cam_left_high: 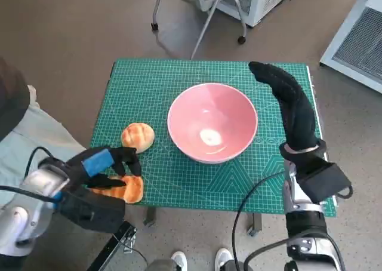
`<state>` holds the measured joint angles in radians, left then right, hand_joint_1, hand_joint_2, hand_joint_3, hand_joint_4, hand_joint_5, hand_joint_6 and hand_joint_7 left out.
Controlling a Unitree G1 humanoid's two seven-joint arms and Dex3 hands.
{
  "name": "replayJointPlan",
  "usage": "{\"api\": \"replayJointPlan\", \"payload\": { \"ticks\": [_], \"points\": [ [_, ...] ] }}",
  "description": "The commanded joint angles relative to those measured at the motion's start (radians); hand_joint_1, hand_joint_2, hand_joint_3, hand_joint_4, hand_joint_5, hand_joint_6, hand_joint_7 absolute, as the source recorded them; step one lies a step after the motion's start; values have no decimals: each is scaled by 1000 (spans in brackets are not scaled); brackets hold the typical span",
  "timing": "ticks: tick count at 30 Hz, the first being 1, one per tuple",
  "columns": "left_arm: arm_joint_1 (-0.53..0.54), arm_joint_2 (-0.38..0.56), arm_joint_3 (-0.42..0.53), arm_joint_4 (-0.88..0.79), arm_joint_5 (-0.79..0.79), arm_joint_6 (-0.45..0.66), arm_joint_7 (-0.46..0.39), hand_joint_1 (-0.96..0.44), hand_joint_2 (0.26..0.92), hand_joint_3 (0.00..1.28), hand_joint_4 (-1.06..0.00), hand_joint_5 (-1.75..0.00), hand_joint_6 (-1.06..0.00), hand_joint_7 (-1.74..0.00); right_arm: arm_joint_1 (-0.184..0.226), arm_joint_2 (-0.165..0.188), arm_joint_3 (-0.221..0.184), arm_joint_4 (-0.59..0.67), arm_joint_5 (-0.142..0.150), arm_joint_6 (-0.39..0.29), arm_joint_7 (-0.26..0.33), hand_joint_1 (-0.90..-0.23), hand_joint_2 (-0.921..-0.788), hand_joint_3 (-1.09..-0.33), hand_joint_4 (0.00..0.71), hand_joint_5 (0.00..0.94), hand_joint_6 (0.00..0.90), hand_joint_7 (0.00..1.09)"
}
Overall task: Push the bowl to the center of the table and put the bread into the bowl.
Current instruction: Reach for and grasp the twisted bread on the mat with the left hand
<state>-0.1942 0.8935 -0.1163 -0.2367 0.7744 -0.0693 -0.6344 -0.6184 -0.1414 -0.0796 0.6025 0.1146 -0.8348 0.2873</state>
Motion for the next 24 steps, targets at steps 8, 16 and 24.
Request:
{"api": "replayJointPlan", "payload": {
  "ticks": [8,16,24],
  "points": [
    [-34,-4,113,-123,-129,55,-34,3,916,41,-642,-1320,-772,-908,33,3,-1,6,-11,0,-16,-559,-921,-891,306,92,-1,884],
    [1,4,160,-124,-171,14,6,3,904,35,-675,-1226,-789,-950,50,-1,-3,-12,-14,2,-26,-565,-921,-890,303,97,-1,884],
    [41,-4,190,-117,-206,20,2,3,913,30,-666,-1166,-763,-1045,66,-1,1,-31,-25,1,-40,-564,-921,-891,302,104,-1,886]
  ]
}}
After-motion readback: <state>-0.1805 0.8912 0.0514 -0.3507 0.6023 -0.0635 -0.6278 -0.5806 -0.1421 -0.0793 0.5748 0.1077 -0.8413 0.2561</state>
